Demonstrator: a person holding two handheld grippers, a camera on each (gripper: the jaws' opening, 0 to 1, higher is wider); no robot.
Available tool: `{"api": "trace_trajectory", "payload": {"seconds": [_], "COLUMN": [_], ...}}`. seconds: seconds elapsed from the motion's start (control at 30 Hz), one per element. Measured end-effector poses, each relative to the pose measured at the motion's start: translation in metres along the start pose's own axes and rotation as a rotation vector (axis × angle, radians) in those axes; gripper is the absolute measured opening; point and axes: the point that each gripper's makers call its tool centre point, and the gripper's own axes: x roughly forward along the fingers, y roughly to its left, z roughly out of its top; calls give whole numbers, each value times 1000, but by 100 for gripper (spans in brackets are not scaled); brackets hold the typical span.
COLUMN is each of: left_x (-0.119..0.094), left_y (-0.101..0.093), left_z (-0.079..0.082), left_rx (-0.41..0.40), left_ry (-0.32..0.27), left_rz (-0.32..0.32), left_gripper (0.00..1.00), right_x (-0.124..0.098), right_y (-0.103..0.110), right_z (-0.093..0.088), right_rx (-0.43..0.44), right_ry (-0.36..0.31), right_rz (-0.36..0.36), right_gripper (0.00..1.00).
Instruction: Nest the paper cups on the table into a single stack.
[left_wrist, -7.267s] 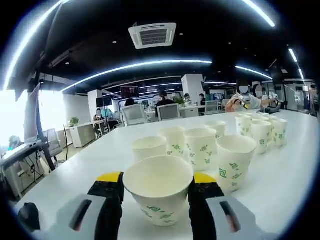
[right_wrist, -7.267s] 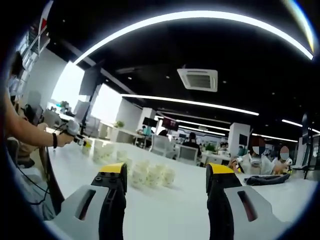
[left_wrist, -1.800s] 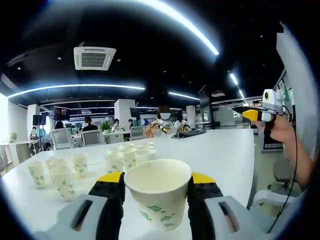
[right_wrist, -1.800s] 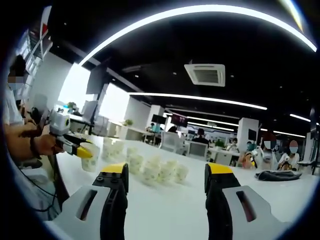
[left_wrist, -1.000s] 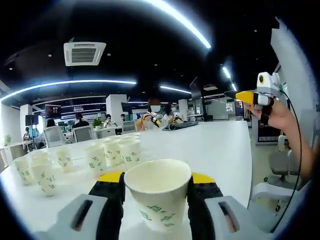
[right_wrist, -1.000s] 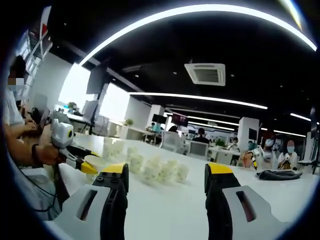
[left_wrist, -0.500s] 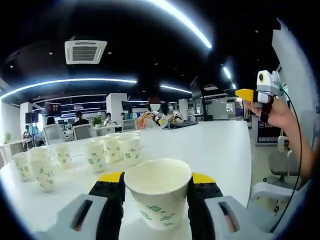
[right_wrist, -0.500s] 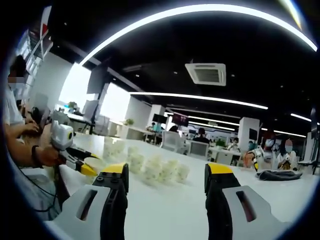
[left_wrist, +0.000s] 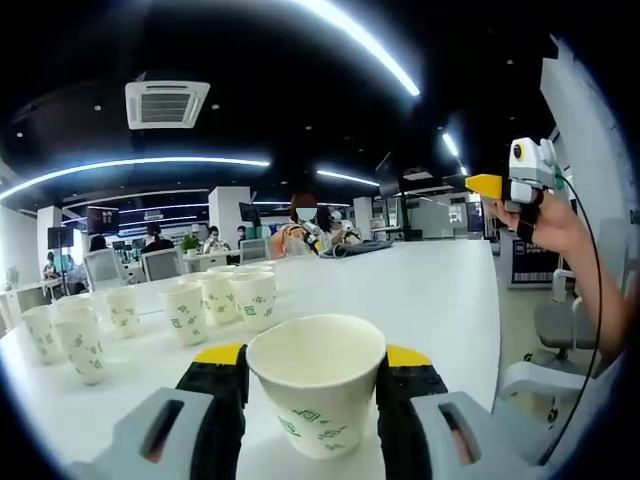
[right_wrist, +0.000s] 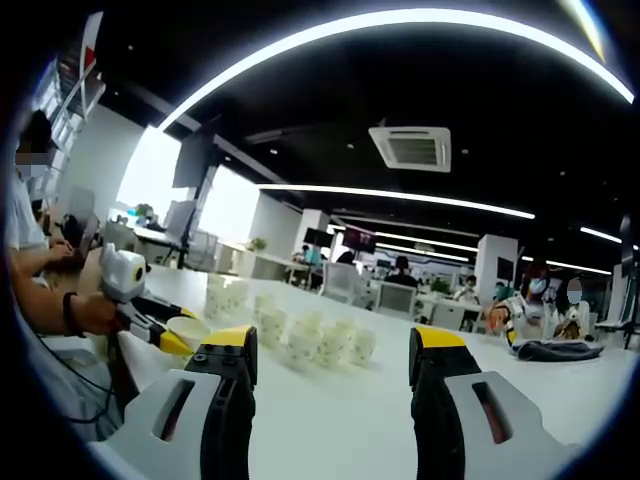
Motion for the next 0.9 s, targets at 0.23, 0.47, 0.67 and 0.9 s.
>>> {"api": "trace_trajectory", "payload": {"seconds": [0.23, 0.47, 0.67, 0.9], "left_x": [0, -8, -28, -69], "left_y": [0, 1, 11, 48], "left_z": [-1, 11, 38, 76], "left_rx": [-24, -63, -62, -47], "left_ry": [8, -1, -33, -59], "left_rz": [0, 8, 11, 49], "left_gripper": [64, 69, 70, 79], "right_x": [1, 2, 4, 13], "right_y": [0, 1, 5, 13], "right_z": [0, -2, -7, -17], "right_rx": [0, 2, 6, 25], "right_ry": [0, 3, 9, 16], "right_rz": [2, 6, 20, 44], "right_gripper": [64, 64, 65, 65]}}
